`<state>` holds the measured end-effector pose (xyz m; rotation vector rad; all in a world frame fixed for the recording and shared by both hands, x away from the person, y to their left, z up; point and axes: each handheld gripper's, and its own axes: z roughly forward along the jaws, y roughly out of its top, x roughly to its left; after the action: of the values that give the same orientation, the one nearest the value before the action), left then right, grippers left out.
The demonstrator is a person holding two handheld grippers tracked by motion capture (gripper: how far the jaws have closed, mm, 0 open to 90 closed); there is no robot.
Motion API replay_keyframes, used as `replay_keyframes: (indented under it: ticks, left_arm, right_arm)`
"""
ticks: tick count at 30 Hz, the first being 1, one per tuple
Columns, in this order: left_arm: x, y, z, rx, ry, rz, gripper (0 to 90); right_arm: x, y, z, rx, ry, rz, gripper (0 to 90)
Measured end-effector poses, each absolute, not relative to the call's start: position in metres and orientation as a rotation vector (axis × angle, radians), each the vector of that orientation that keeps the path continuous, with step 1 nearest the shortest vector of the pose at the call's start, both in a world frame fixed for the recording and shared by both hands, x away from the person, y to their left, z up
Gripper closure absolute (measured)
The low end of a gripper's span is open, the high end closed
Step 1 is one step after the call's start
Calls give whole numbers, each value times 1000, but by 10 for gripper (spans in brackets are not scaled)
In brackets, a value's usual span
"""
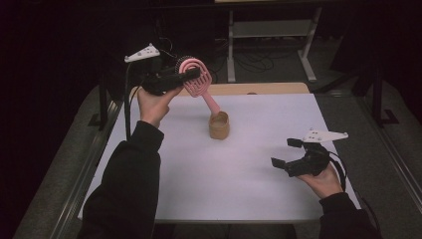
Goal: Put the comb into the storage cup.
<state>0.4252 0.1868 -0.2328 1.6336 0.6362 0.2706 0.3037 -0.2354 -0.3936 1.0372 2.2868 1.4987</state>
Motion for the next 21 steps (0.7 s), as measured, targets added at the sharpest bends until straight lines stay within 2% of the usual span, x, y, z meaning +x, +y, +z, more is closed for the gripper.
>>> replay_keyframes:
  ticks: [21]
  left_arm:
    - [437,176,-262,1680,662,247,632]
  right_arm:
    - [288,-249,-415,1069,2271,1452,0]
